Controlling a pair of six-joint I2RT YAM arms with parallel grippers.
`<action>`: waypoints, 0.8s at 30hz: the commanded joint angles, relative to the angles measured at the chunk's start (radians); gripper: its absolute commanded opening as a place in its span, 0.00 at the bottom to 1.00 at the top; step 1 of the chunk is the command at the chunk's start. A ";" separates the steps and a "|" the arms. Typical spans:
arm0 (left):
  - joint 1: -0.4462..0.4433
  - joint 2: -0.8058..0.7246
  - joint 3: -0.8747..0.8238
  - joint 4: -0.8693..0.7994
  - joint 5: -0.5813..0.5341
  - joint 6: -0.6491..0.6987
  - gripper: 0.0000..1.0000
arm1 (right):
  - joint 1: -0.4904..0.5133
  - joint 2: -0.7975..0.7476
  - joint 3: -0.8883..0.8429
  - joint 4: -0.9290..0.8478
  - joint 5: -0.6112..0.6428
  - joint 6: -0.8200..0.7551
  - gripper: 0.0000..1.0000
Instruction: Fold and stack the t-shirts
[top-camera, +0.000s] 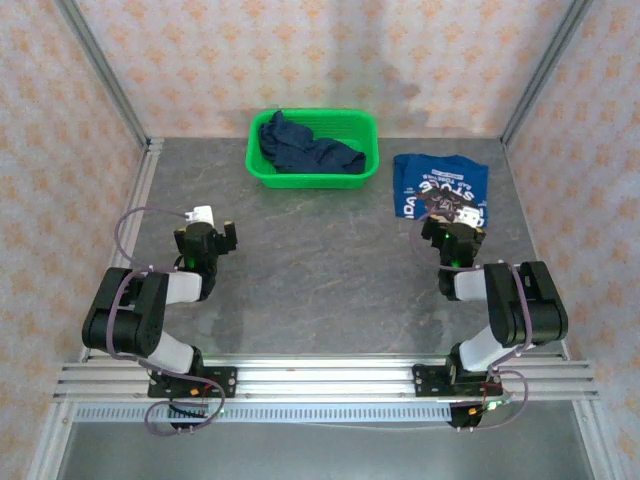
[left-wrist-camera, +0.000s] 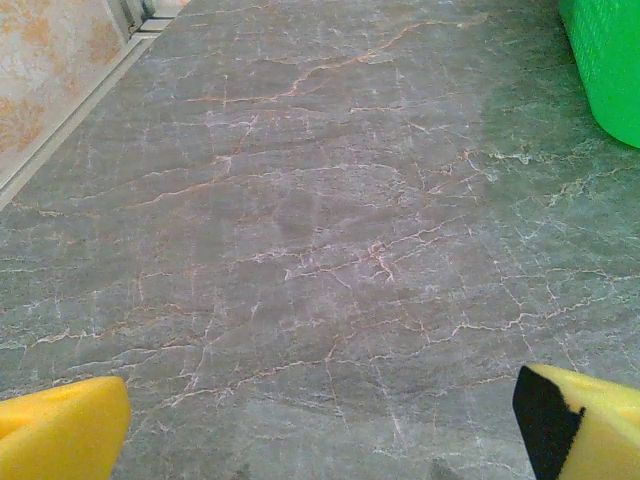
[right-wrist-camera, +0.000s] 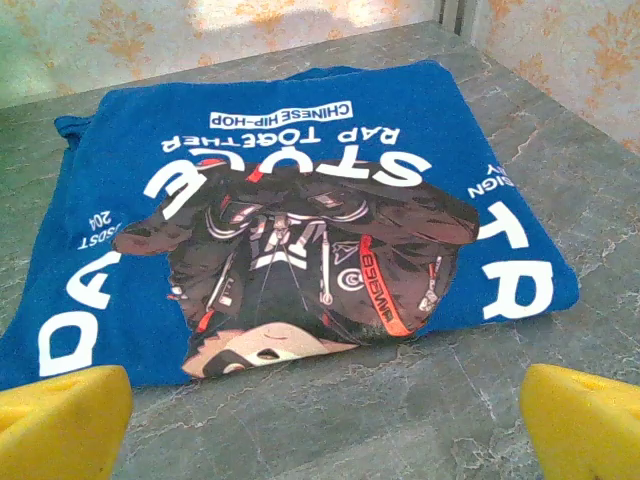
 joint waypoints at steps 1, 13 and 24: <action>-0.006 -0.015 0.024 0.022 -0.034 0.002 1.00 | 0.000 0.000 0.009 0.013 0.017 -0.011 0.99; -0.005 -0.015 0.024 0.022 -0.033 0.002 1.00 | 0.000 0.000 0.011 0.012 0.017 -0.010 0.99; -0.008 -0.046 0.040 -0.029 -0.026 0.006 1.00 | 0.003 -0.075 0.024 -0.063 0.032 -0.011 0.99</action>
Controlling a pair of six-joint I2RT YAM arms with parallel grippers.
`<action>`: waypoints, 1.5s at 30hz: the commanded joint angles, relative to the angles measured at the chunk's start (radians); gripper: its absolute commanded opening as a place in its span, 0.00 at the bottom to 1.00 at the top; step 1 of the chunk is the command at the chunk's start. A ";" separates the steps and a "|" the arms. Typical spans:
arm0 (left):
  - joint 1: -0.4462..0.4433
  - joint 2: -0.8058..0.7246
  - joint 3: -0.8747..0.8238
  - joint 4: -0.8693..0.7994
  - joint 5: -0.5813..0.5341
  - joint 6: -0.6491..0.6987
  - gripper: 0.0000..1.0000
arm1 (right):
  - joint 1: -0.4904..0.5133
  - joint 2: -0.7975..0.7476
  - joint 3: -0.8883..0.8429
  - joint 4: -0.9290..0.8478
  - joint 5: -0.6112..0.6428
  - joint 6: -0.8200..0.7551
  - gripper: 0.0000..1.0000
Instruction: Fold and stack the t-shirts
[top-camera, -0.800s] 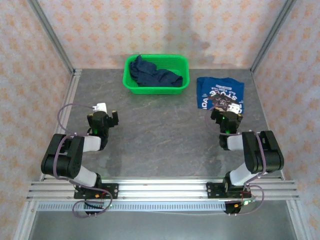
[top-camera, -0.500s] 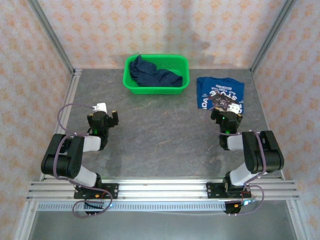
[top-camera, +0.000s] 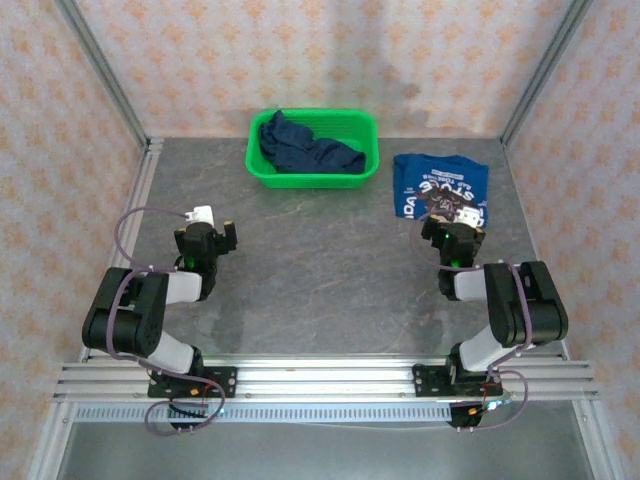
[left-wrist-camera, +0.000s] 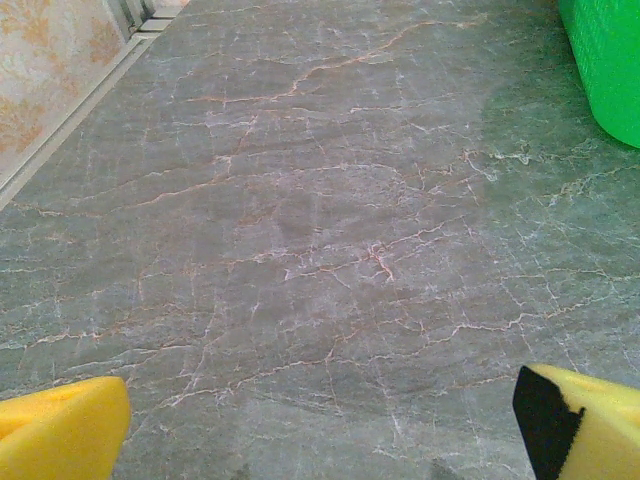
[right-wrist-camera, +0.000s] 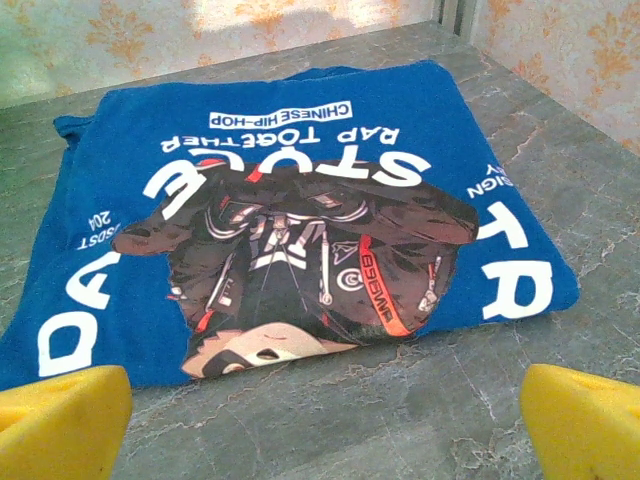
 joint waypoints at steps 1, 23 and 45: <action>-0.009 -0.094 0.090 -0.148 -0.014 0.012 1.00 | 0.015 -0.138 0.058 -0.176 0.043 -0.011 0.99; -0.161 -0.228 0.949 -1.414 0.302 -0.439 1.00 | 0.116 -0.537 0.583 -1.427 -0.601 0.423 1.00; -0.043 0.521 1.457 -1.454 0.283 -0.468 0.81 | 0.410 -0.279 0.790 -1.393 -0.543 0.555 0.99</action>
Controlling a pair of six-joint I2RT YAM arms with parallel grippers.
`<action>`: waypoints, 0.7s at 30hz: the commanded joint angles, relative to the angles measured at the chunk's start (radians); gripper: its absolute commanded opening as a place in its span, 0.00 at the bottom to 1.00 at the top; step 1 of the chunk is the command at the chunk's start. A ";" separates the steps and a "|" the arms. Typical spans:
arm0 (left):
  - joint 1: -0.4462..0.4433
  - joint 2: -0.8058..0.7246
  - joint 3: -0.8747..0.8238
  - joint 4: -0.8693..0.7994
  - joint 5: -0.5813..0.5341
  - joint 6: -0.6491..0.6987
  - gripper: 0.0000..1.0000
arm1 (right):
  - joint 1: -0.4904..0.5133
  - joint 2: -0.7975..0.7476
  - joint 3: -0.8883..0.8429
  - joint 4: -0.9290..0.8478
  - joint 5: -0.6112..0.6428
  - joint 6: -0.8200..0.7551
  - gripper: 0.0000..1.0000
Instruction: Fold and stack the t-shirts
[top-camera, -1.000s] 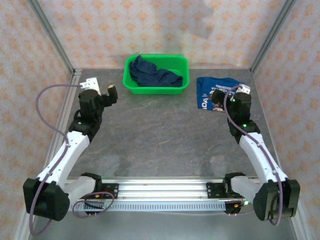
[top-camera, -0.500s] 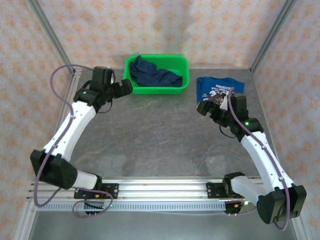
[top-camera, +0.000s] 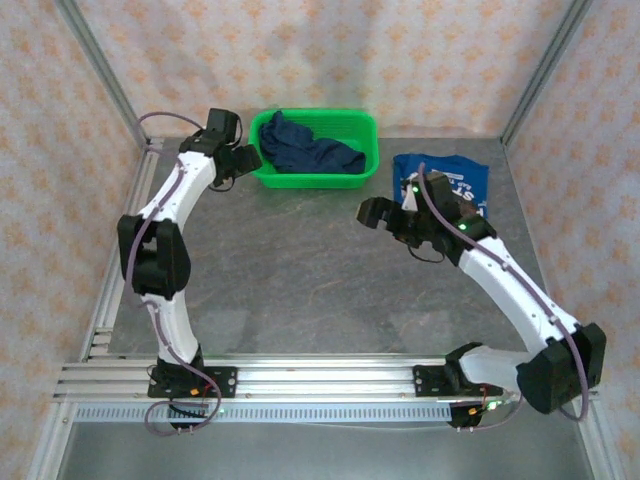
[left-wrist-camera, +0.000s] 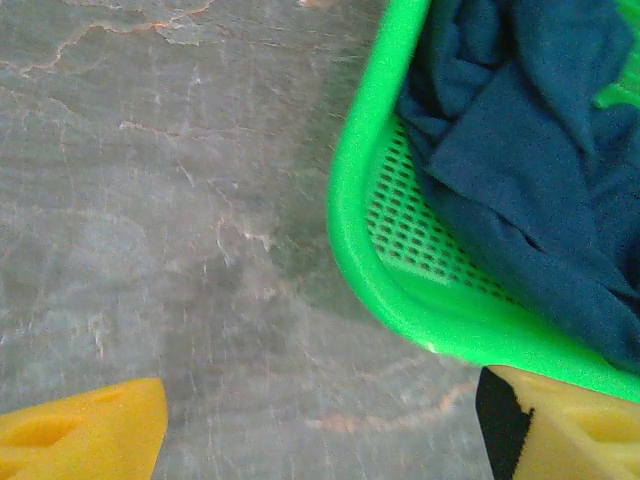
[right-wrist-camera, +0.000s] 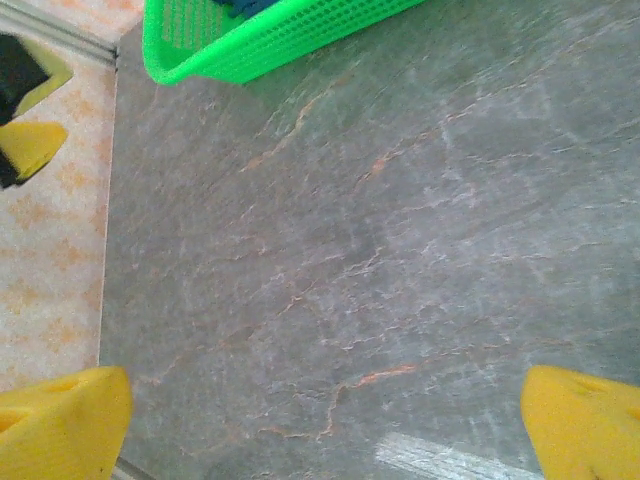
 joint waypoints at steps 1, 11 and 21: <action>0.005 0.087 0.103 -0.032 0.017 0.016 0.79 | 0.026 0.063 0.083 0.025 0.045 0.035 1.00; 0.017 0.357 0.349 -0.054 0.057 0.008 0.52 | 0.042 0.283 0.324 -0.005 0.095 0.025 1.00; 0.021 0.124 0.001 -0.027 0.018 0.058 0.10 | 0.042 0.619 0.712 -0.199 0.211 -0.147 0.99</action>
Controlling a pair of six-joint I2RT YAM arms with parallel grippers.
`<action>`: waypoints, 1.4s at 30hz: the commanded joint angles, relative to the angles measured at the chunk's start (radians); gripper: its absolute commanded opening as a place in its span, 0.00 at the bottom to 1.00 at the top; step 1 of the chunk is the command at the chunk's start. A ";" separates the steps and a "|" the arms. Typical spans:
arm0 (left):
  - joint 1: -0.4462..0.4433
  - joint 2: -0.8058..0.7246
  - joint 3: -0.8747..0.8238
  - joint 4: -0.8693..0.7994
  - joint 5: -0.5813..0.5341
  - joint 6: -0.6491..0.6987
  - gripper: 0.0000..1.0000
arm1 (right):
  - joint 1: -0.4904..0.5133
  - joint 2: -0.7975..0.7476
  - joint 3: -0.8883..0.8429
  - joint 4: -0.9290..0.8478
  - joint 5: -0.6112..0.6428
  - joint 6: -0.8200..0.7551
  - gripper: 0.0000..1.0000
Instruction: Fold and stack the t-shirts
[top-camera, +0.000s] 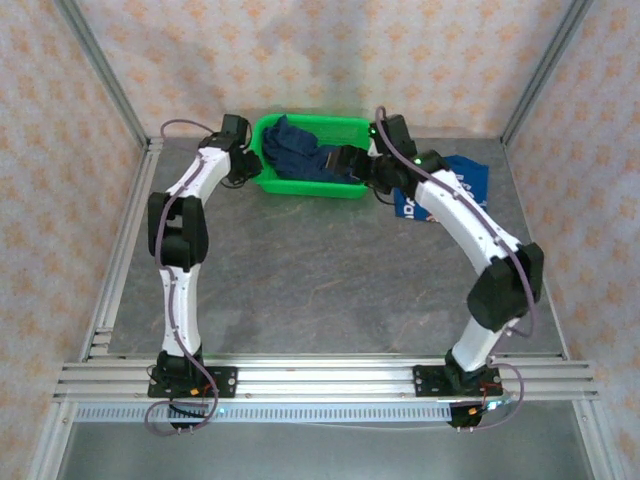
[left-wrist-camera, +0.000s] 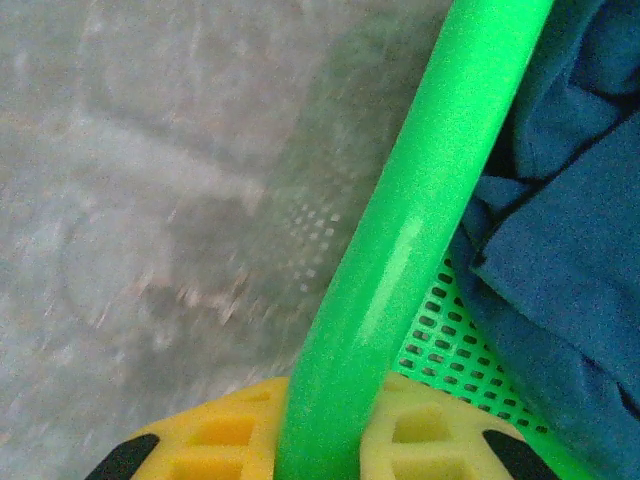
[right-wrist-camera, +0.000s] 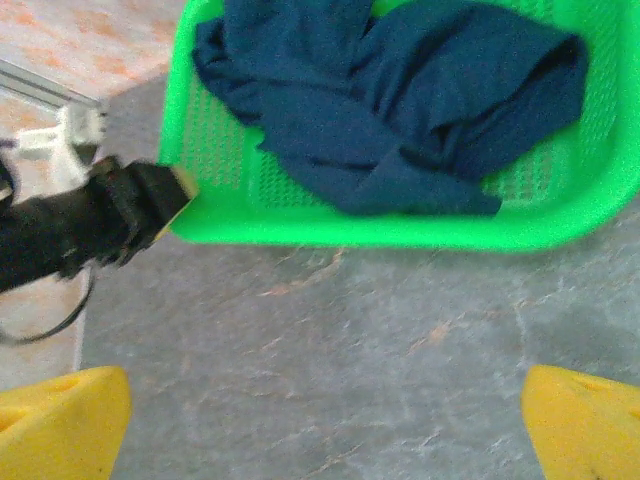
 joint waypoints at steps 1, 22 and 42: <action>0.002 -0.168 -0.170 -0.049 -0.060 0.061 0.09 | 0.005 0.111 0.115 -0.109 0.054 -0.092 0.99; -0.024 -0.926 -1.085 0.094 -0.031 -0.098 0.00 | 0.204 0.527 0.235 0.093 -0.178 -0.035 0.79; -0.025 -0.995 -1.152 0.108 0.014 -0.158 0.00 | 0.248 0.438 0.261 0.368 -0.127 0.169 0.00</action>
